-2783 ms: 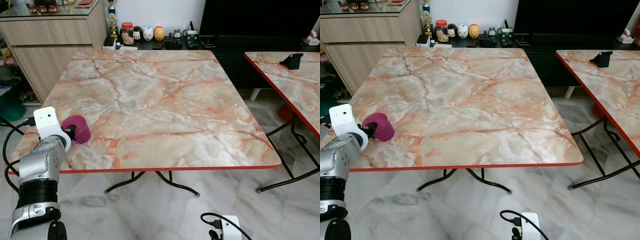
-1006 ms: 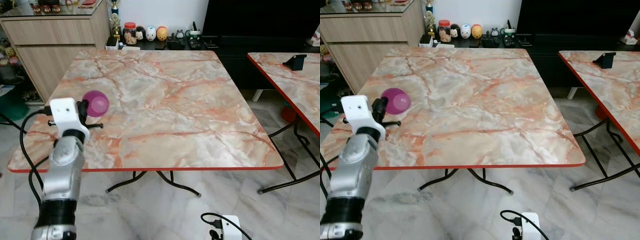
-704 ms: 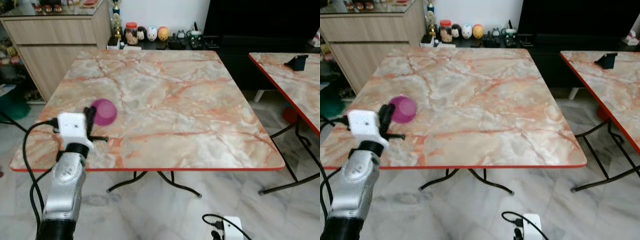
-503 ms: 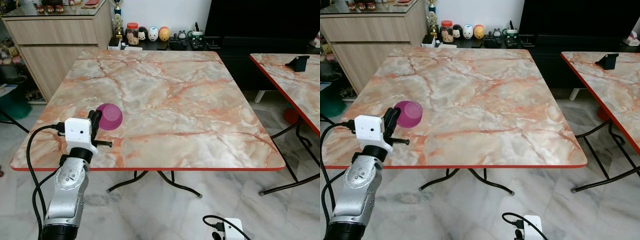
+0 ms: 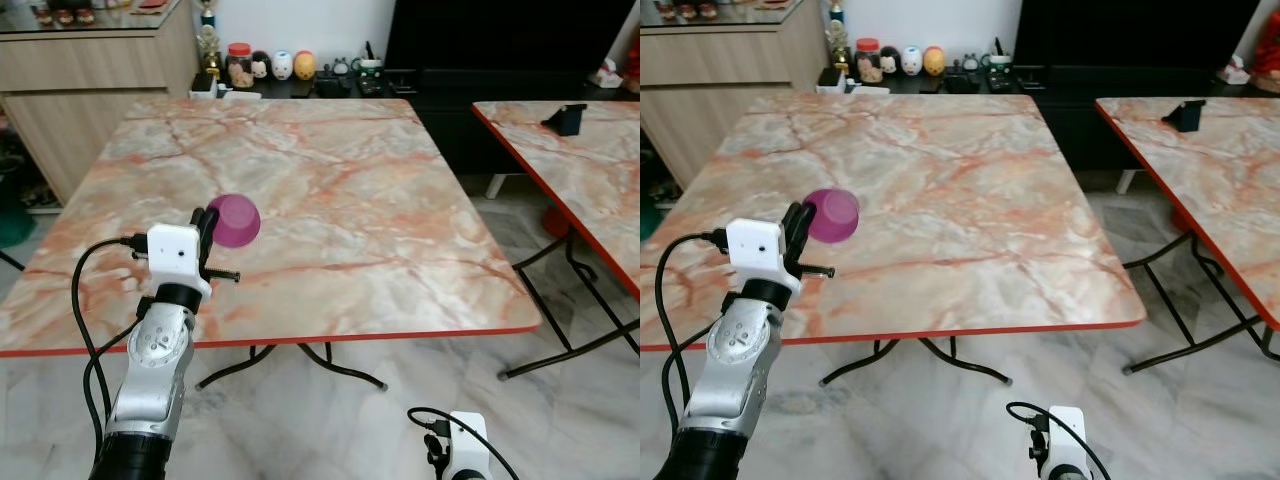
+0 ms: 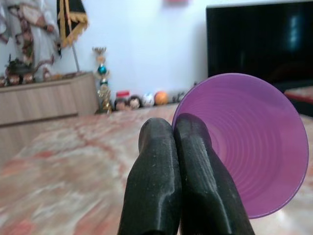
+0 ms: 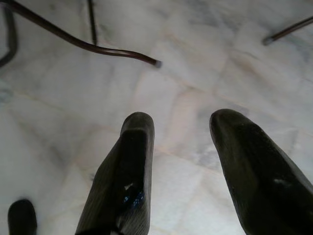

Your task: Setting the table

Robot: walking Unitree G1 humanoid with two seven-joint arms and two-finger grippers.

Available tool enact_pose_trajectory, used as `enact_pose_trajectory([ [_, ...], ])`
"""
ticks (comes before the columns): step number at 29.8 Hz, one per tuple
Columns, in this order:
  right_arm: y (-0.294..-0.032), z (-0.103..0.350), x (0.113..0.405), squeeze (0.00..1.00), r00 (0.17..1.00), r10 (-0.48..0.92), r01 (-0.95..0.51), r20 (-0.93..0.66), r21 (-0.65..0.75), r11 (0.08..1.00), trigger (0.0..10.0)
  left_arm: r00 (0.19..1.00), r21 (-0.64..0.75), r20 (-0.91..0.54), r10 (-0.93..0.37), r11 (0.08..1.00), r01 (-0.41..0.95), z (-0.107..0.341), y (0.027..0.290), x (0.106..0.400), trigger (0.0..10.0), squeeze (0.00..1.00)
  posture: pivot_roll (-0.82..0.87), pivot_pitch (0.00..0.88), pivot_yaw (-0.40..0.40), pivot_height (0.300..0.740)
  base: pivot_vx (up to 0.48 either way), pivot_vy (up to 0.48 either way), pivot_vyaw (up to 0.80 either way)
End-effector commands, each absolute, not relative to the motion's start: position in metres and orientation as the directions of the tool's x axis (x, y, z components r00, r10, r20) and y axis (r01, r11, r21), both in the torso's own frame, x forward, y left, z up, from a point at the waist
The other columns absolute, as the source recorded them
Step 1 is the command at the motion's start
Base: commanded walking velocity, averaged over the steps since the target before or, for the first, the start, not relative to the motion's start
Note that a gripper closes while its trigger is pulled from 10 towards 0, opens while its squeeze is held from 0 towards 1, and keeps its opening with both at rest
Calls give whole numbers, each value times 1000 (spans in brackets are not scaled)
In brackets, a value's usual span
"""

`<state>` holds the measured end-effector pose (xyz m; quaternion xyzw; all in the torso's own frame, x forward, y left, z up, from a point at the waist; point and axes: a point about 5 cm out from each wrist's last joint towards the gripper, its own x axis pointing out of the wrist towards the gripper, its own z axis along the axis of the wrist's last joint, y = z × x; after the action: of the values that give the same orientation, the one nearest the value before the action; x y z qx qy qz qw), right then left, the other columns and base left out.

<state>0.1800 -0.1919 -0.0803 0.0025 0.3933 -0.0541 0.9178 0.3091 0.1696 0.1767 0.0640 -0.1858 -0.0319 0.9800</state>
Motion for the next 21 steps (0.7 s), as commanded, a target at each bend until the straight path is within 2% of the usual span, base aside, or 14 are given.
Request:
enact_pose_trajectory([
  [1, -186, -82, 179, 0, 677, -88, 102, -731, -26, 994, 10000, 928, 152, 367, -71, 988, 16, 178, 176, 309, 10000, 0, 86, 0, -53, 740, 0, -352, -469],
  [3, -184, -82, 180, 0, 678, -85, 98, -730, -25, 995, 10000, 928, 152, 366, -67, 988, 12, 178, 176, 309, 10000, 0, 86, 0, -53, 740, 0, -352, -691],
  [21, -187, -84, 175, 0, 662, -75, 79, -746, -30, 996, 10000, 932, 128, 362, -32, 992, -15, 178, 179, 311, 10000, 0, 76, 0, -56, 740, 0, -343, 0],
])
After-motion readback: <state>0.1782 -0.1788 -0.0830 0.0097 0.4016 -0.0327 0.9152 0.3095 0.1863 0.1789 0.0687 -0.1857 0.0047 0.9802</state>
